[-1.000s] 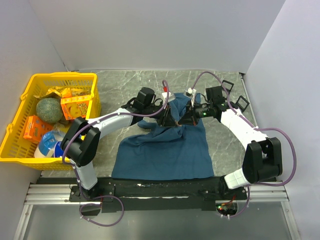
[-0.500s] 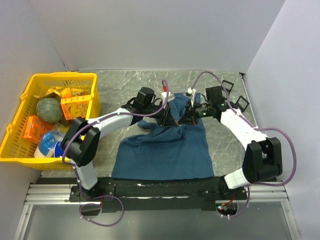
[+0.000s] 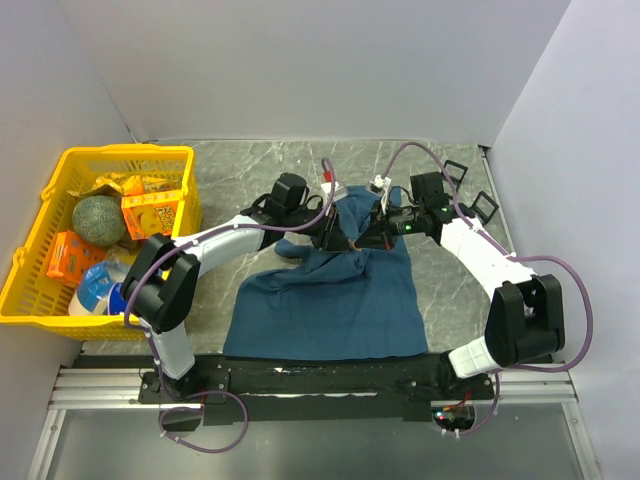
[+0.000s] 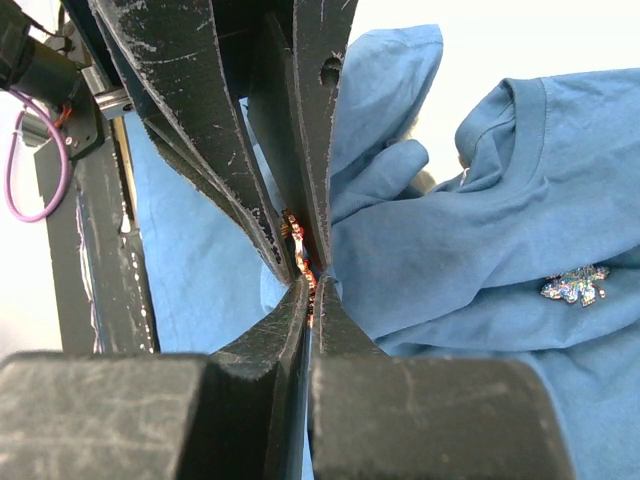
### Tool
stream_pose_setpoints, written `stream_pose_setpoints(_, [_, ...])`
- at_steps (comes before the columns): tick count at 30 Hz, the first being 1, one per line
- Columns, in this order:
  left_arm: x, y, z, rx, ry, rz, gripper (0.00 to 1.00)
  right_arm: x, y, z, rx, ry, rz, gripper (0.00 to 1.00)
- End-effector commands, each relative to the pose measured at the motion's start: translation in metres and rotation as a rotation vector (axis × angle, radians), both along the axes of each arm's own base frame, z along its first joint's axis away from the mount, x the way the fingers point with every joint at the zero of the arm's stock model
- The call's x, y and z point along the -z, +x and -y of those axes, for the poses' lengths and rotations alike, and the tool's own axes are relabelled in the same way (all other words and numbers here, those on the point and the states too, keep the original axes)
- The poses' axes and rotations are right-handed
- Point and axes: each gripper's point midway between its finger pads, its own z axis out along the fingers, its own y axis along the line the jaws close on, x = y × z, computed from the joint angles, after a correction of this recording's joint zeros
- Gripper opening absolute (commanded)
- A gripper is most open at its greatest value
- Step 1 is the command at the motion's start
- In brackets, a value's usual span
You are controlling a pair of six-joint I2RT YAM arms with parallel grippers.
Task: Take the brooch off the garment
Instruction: Remove the brooch from the clothes.
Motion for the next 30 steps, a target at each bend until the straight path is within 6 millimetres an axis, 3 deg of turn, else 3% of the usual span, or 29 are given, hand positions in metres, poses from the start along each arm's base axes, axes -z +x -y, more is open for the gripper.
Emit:
stream_pose_setpoints(1, [-0.034, 0.017, -0.007, -0.037, -0.056, 0.084, 0.23, -0.01, -0.007, -0.002, -0.02, 0.015, 0.023, 0.0])
stream_pose_setpoints(16, [-0.043, 0.015, -0.012, -0.016, -0.085, 0.086, 0.26, -0.01, -0.006, -0.001, -0.016, 0.01, 0.027, 0.0])
stream_pose_setpoints(30, [-0.045, 0.019, -0.019, -0.016, -0.093, 0.084, 0.36, -0.01, -0.004, 0.0, -0.006, 0.003, 0.039, 0.0])
